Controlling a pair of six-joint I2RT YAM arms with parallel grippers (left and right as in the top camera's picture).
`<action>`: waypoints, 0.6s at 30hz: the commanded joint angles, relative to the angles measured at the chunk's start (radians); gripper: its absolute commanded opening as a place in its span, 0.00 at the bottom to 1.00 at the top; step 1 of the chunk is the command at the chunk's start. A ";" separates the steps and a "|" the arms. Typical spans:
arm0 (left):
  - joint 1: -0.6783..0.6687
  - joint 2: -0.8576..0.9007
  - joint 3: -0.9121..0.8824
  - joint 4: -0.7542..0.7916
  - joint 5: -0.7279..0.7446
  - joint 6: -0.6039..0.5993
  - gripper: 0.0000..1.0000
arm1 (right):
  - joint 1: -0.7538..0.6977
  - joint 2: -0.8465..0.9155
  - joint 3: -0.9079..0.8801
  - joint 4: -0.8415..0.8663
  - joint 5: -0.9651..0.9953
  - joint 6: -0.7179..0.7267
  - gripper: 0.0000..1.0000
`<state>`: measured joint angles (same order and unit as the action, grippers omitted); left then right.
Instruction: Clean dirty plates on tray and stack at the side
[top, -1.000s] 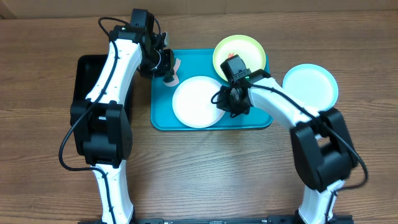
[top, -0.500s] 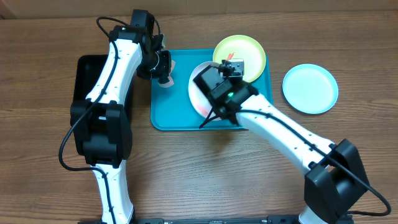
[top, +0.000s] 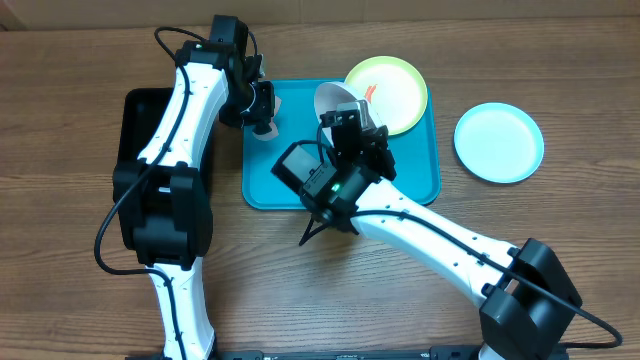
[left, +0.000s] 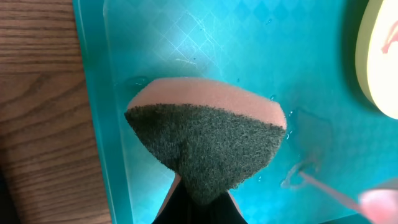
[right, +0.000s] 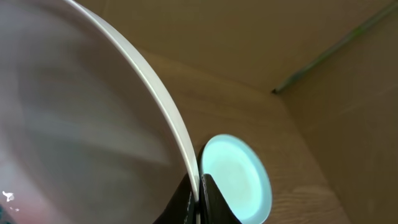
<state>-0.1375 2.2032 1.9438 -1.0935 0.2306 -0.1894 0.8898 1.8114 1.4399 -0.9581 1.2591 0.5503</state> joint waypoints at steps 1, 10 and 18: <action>-0.007 0.002 0.016 -0.002 -0.006 -0.017 0.04 | 0.020 -0.011 0.016 0.006 0.155 0.028 0.04; -0.007 0.002 0.016 -0.002 -0.006 -0.018 0.04 | 0.024 -0.011 0.016 0.005 0.141 0.030 0.04; -0.008 0.002 0.016 -0.002 -0.005 -0.018 0.04 | -0.046 -0.017 0.016 -0.036 -0.241 0.116 0.04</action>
<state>-0.1375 2.2032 1.9438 -1.0935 0.2302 -0.1917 0.8894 1.8111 1.4399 -0.9890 1.1824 0.5983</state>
